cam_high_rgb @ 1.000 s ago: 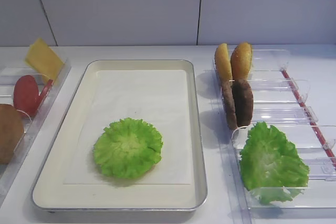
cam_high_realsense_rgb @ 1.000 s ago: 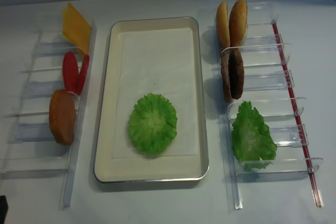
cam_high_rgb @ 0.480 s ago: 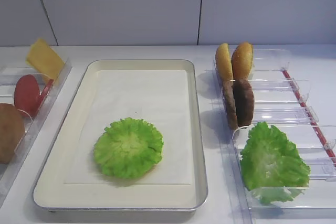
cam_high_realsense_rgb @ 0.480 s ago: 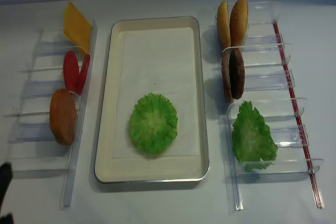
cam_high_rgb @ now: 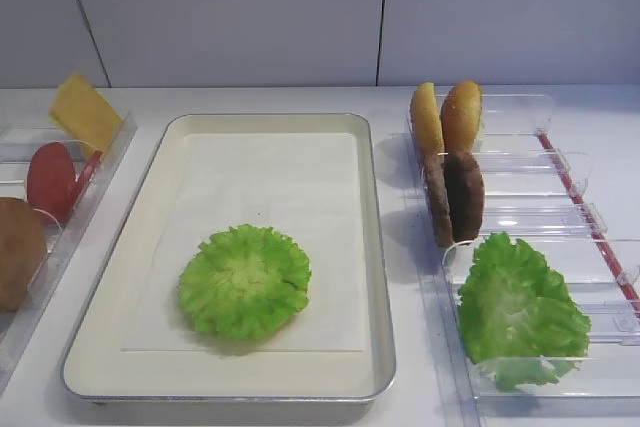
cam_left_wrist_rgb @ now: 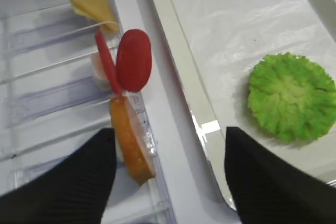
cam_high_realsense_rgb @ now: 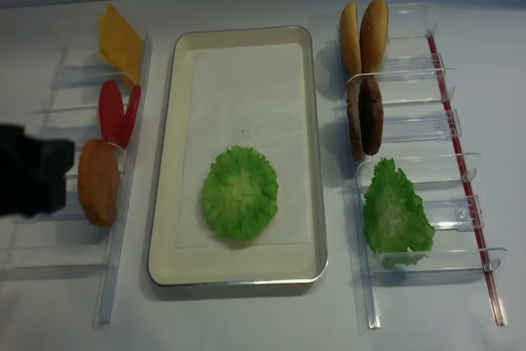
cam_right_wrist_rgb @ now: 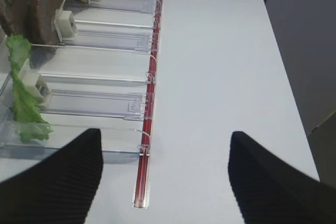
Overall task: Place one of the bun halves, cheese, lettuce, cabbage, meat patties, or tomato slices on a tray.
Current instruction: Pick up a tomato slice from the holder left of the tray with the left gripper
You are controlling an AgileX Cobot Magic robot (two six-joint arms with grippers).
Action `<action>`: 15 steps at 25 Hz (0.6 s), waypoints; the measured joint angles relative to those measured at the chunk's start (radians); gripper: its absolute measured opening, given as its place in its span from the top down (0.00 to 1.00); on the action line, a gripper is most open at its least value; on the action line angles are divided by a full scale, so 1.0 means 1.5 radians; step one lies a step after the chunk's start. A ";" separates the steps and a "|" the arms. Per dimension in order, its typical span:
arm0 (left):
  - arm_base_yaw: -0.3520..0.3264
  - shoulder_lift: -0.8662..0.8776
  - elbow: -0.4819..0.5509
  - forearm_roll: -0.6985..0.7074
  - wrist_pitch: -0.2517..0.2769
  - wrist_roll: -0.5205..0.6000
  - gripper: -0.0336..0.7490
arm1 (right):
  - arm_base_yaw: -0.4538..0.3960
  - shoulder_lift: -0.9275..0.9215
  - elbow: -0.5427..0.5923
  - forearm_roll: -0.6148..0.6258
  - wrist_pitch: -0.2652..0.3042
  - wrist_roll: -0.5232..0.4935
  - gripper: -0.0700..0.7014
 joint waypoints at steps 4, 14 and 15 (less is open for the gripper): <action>-0.063 0.101 -0.046 0.012 -0.032 -0.022 0.41 | 0.000 0.000 0.000 0.000 0.000 0.005 0.24; -0.241 0.348 -0.138 0.359 -0.055 -0.364 0.43 | 0.000 0.000 0.000 0.000 0.000 0.005 0.24; -0.245 0.375 -0.151 0.375 -0.055 -0.395 0.43 | 0.000 0.000 0.000 0.000 0.000 0.005 0.24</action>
